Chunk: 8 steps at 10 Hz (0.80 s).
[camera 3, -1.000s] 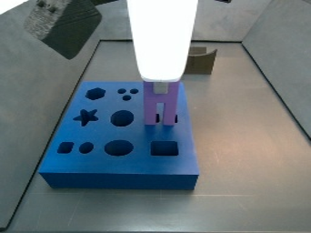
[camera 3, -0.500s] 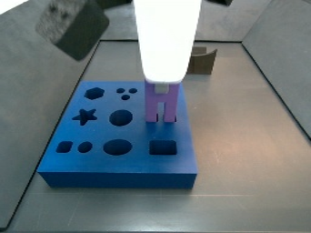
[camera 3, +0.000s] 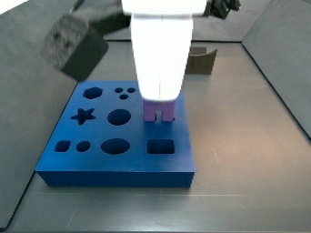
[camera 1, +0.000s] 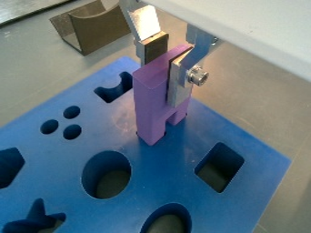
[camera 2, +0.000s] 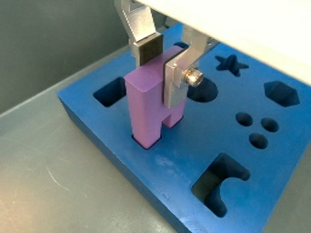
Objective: Pick up the double-square object. Move to above the board. Insert the double-square object.
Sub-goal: Insert the double-square object.
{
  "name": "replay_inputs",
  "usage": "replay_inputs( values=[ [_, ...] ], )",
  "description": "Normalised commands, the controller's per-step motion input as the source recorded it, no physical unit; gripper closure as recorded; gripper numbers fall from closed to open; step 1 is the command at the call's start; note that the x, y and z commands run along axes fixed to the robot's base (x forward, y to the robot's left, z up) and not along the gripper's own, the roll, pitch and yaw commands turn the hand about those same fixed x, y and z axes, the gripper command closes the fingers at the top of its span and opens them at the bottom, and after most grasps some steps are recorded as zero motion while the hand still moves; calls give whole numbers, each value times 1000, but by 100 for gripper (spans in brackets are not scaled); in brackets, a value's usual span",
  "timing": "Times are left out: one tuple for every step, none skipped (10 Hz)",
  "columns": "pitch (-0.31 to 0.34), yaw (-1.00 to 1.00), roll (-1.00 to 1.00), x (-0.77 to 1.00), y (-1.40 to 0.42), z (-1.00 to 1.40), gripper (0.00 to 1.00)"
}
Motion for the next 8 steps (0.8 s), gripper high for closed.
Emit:
replay_inputs(
  values=[
    [-37, 0, 211, 11, -106, -683, 100],
    [-60, 0, 6, 6, -51, -797, 100],
    [0, -57, -309, 163, 74, -814, 100],
    [0, -83, -434, 171, 166, -691, 100],
    [0, -46, -449, 134, 146, -614, 100],
    [0, 0, -331, 34, 74, -349, 100],
    [-6, -117, -11, -71, 0, -14, 100],
    [0, 0, 0, 0, 0, 0, 100]
  ],
)
